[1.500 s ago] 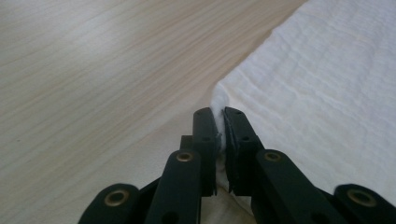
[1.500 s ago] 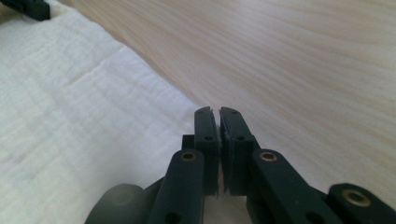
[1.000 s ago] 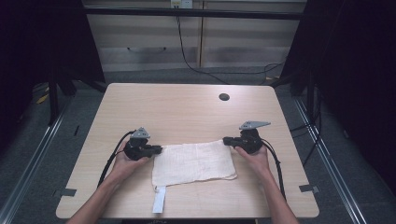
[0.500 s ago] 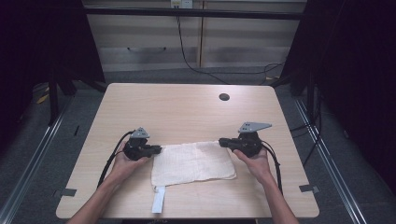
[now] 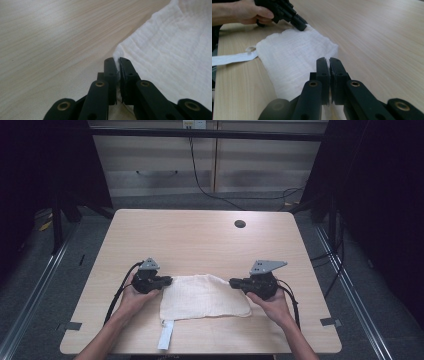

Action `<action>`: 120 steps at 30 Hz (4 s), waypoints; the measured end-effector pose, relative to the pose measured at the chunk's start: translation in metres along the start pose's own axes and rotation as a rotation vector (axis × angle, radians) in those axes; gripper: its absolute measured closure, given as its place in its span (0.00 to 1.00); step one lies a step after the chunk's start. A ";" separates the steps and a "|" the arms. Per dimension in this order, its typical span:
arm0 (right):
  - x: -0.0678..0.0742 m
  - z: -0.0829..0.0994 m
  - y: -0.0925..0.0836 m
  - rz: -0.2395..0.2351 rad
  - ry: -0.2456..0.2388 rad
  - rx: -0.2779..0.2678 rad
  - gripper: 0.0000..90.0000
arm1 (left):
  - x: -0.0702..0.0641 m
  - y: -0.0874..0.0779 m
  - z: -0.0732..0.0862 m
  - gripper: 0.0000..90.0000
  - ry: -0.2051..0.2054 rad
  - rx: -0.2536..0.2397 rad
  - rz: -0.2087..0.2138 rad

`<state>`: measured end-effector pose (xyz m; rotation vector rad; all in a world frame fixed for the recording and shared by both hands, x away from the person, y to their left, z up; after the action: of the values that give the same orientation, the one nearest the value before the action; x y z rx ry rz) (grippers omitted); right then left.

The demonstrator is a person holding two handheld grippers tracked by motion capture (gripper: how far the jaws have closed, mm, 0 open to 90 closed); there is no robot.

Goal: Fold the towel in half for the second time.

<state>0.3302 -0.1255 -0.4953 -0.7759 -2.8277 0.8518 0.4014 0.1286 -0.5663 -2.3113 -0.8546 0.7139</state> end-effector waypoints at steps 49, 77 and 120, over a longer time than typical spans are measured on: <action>0.059 0.063 0.018 -0.181 0.036 0.222 0.96 | -0.002 -0.002 -0.008 0.94 -0.049 -0.042 -0.011; 0.021 0.059 0.031 -0.016 0.113 0.228 0.96 | -0.059 -0.053 -0.050 0.94 0.049 -0.231 0.121; 0.005 0.084 -0.017 0.167 0.108 0.266 0.97 | -0.067 -0.045 0.046 0.94 0.215 0.014 0.054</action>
<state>0.2997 -0.1764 -0.5572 -0.9930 -2.5136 1.1422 0.3096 0.1250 -0.5497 -2.3548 -0.6893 0.4802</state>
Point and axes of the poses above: each handheld gripper's, and its own axes: y roughly forward along the jaws, z roughly out of its underside, x roughly to its left, the point moved 9 cm from there along y, roughly forward along the jaws, and after that the axes turned 12 degrees about -y, right-handed, at the moved point
